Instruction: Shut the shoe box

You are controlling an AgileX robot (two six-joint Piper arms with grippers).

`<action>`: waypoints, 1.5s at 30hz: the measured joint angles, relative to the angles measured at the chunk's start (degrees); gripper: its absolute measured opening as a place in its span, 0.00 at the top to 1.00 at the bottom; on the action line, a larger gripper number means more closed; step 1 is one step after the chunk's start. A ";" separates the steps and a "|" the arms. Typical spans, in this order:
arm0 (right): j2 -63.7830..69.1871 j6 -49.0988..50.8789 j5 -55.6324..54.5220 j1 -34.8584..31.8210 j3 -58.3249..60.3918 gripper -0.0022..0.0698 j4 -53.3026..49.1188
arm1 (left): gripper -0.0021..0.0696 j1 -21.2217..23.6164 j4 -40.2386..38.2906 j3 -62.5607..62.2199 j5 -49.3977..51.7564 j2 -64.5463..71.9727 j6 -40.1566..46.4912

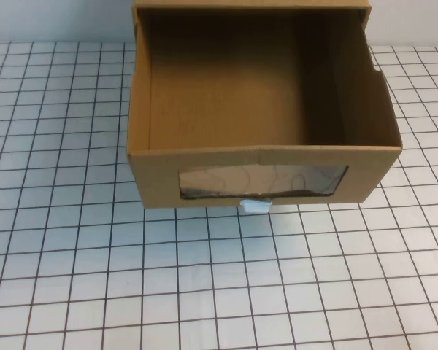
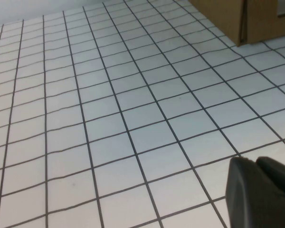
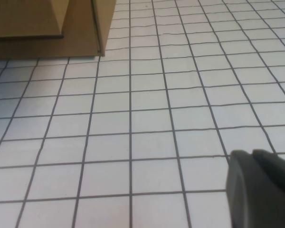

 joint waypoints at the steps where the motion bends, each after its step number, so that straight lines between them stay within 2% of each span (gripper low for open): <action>1: 0.00 0.00 0.00 0.00 0.00 0.99 0.00 | 0.98 0.00 0.00 0.00 0.00 0.00 0.00; 30: 0.00 0.00 0.00 0.00 0.00 0.99 0.00 | 0.98 0.00 0.00 0.00 0.00 0.00 0.00; 34: 0.00 0.00 -1.26 0.00 0.09 0.99 2.39 | 0.98 0.00 -0.11 0.00 -1.49 0.00 0.00; 38: 0.00 0.00 -8.28 0.00 0.09 0.99 8.49 | 0.98 0.00 -0.18 0.00 -8.60 0.00 0.00; 45: 0.00 0.00 -37.54 0.00 0.09 0.99 27.85 | 0.98 0.00 -0.18 0.00 -39.60 0.00 0.00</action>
